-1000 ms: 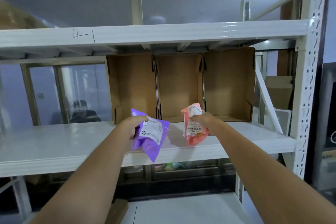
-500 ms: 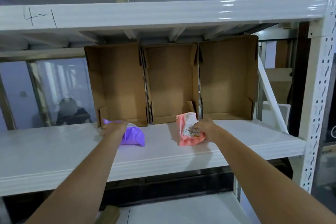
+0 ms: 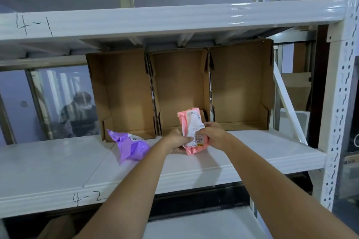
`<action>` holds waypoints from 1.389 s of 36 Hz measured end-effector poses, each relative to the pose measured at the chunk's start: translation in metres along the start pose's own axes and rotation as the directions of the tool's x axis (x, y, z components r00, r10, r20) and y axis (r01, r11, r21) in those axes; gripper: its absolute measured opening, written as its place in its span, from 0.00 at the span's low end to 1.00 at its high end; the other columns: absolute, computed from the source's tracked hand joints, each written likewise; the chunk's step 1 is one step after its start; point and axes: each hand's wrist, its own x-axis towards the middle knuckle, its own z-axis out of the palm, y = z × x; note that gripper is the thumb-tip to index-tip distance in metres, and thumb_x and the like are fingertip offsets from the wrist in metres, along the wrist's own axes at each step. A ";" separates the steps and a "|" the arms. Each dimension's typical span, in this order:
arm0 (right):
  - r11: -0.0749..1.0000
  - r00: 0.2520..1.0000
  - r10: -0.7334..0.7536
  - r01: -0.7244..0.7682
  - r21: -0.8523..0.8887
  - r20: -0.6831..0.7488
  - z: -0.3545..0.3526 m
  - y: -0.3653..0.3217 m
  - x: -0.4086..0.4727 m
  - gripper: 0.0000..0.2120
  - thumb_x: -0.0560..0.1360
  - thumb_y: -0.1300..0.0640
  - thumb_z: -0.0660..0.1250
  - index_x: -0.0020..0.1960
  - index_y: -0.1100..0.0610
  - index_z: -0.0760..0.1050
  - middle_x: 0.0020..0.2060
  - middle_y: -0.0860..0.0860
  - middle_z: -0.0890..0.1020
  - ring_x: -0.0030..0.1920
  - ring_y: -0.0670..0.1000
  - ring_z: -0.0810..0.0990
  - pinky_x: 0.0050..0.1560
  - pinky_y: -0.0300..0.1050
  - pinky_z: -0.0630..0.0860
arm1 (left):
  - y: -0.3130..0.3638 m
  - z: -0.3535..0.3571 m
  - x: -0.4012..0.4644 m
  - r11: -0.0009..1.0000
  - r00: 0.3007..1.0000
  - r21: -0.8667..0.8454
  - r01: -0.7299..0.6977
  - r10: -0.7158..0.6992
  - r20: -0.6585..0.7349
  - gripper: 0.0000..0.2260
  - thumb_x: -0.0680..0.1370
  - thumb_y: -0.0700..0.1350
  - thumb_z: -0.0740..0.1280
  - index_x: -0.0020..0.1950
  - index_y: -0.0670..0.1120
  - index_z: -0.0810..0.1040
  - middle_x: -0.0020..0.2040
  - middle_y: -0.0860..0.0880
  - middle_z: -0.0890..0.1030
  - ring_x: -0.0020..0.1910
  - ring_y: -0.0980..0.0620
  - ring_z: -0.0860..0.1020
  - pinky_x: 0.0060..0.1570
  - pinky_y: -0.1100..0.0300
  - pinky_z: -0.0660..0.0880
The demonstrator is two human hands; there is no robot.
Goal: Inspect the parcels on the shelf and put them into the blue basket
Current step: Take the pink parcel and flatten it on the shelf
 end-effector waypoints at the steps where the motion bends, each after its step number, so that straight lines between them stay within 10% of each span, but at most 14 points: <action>1: 1.000 1.000 0.005 -0.005 -0.011 0.005 -0.001 -0.001 -0.002 0.18 0.72 0.75 0.66 0.61 0.67 0.70 0.57 0.63 0.79 0.55 0.61 0.80 0.46 0.56 0.80 | -0.002 0.000 0.000 0.999 1.000 -0.037 -0.001 0.001 -0.007 0.12 0.77 0.36 0.68 0.60 0.38 0.74 0.56 0.39 0.81 0.52 0.43 0.81 0.55 0.46 0.78; 8: 0.936 0.998 0.056 -0.039 -0.351 0.039 -0.014 0.003 -0.014 0.09 0.69 0.70 0.75 0.46 0.61 0.79 0.51 0.53 0.83 0.54 0.54 0.83 0.60 0.49 0.78 | -0.006 -0.013 -0.002 0.983 0.997 -0.182 -0.039 0.026 -0.074 0.06 0.75 0.32 0.69 0.46 0.39 0.74 0.49 0.43 0.80 0.46 0.47 0.80 0.38 0.59 0.81; 16: 0.960 0.996 -0.043 0.019 -0.278 -0.080 -0.013 0.009 -0.022 0.10 0.68 0.76 0.72 0.36 0.65 0.73 0.54 0.62 0.82 0.56 0.62 0.82 0.53 0.53 0.81 | -0.019 -0.026 0.001 0.988 0.993 -0.147 -0.053 0.036 -0.113 0.09 0.70 0.27 0.71 0.40 0.37 0.73 0.45 0.41 0.80 0.39 0.51 0.79 0.34 0.68 0.78; 26: 0.921 0.996 -0.058 0.080 -0.382 0.069 -0.013 -0.023 -0.050 0.05 0.74 0.62 0.67 0.50 0.58 0.75 0.42 0.52 0.80 0.43 0.50 0.79 0.48 0.43 0.77 | -0.026 -0.041 -0.013 0.991 0.983 0.058 -0.119 0.126 -0.134 0.13 0.71 0.28 0.71 0.34 0.41 0.72 0.34 0.47 0.76 0.33 0.54 0.74 0.27 0.71 0.73; 33: 0.920 0.944 -0.314 0.276 -0.278 -0.102 -0.012 -0.042 -0.055 0.04 0.74 0.58 0.72 0.41 0.57 0.82 0.35 0.56 0.81 0.32 0.50 0.73 0.27 0.37 0.67 | -0.029 -0.052 -0.015 0.990 0.988 0.109 -0.094 0.106 -0.110 0.11 0.69 0.32 0.75 0.35 0.43 0.75 0.36 0.46 0.76 0.42 0.48 0.75 0.45 0.60 0.73; 36: 0.894 0.913 -0.380 0.321 -0.314 -0.150 -0.010 -0.041 -0.057 0.08 0.74 0.60 0.73 0.35 0.58 0.80 0.33 0.56 0.80 0.31 0.49 0.73 0.24 0.34 0.68 | -0.028 -0.051 -0.022 0.992 0.990 0.073 -0.104 0.110 -0.085 0.11 0.71 0.30 0.73 0.36 0.42 0.74 0.36 0.46 0.77 0.38 0.52 0.76 0.36 0.66 0.74; 42: 0.915 0.876 -0.389 0.331 -0.231 -0.287 -0.013 -0.039 -0.051 0.12 0.73 0.64 0.72 0.32 0.57 0.78 0.33 0.53 0.81 0.38 0.52 0.77 0.38 0.42 0.74 | -0.025 -0.052 -0.031 0.992 0.993 -0.037 -0.120 0.119 -0.009 0.09 0.71 0.29 0.71 0.37 0.39 0.75 0.39 0.44 0.80 0.42 0.50 0.79 0.39 0.66 0.79; 47: 0.939 0.923 -0.320 0.279 -0.201 -0.215 -0.015 -0.040 -0.055 0.11 0.76 0.61 0.69 0.35 0.60 0.76 0.33 0.54 0.77 0.31 0.48 0.69 0.25 0.34 0.66 | -0.023 -0.053 -0.032 0.993 0.993 0.001 -0.121 0.121 0.007 0.08 0.71 0.30 0.72 0.37 0.39 0.76 0.42 0.41 0.80 0.45 0.47 0.79 0.50 0.59 0.78; 50: 0.951 0.959 -0.253 0.221 -0.215 -0.132 -0.023 -0.043 -0.055 0.13 0.76 0.58 0.71 0.34 0.61 0.75 0.33 0.58 0.75 0.26 0.49 0.62 0.23 0.38 0.59 | -0.026 -0.055 -0.036 0.992 0.992 -0.018 -0.124 0.124 -0.001 0.08 0.72 0.30 0.71 0.36 0.39 0.75 0.37 0.44 0.80 0.38 0.51 0.79 0.40 0.65 0.78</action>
